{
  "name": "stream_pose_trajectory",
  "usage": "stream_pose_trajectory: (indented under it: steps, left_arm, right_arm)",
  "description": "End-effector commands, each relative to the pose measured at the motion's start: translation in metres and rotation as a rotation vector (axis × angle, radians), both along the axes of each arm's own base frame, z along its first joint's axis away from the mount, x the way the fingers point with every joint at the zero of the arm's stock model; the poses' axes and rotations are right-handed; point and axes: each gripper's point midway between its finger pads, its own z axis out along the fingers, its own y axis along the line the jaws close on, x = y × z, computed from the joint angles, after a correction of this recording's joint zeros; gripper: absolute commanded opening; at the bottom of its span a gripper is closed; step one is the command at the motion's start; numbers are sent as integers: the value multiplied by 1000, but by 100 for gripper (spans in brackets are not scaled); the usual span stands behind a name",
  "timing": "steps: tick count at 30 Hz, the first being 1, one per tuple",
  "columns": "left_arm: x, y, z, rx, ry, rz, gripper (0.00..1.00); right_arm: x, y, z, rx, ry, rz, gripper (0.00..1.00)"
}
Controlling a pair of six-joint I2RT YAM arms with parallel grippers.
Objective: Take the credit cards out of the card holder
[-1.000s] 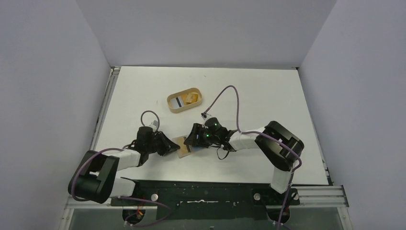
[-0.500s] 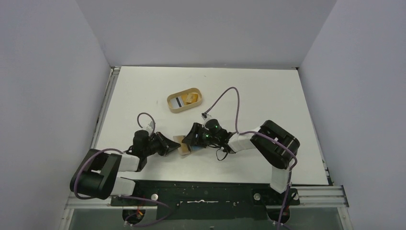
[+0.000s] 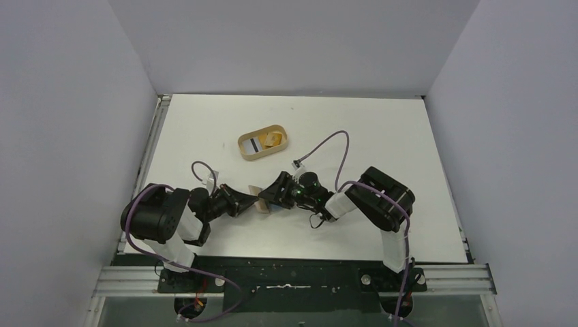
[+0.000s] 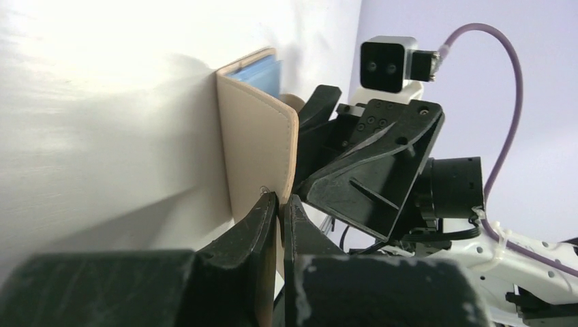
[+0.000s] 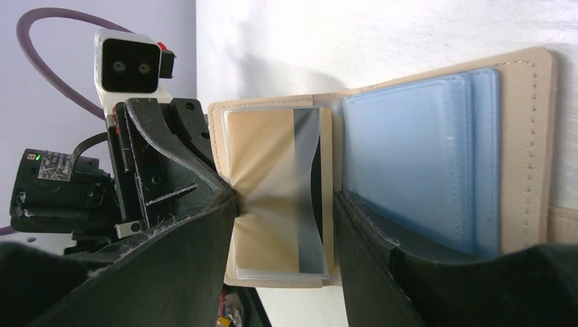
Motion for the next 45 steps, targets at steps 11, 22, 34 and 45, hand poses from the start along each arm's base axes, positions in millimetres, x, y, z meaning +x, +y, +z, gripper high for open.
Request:
stream_pose_trajectory:
  steps: [11, 22, 34, 45]
  left_arm:
    - [8, -2, 40, -70, -166, -42, 0]
    - [-12, 3, -9, 35, -91, -93, 0]
    - [12, -10, 40, -60, -207, -133, 0]
    - [20, -13, 73, -122, -253, -122, 0]
  right_arm:
    - [-32, 12, 87, 387, -62, 128, 55]
    - [-29, 9, 99, 455, -69, 119, 54]
    - [-34, -4, 107, 426, -89, 117, 52]
    - [-30, 4, 123, 414, -127, 126, 51]
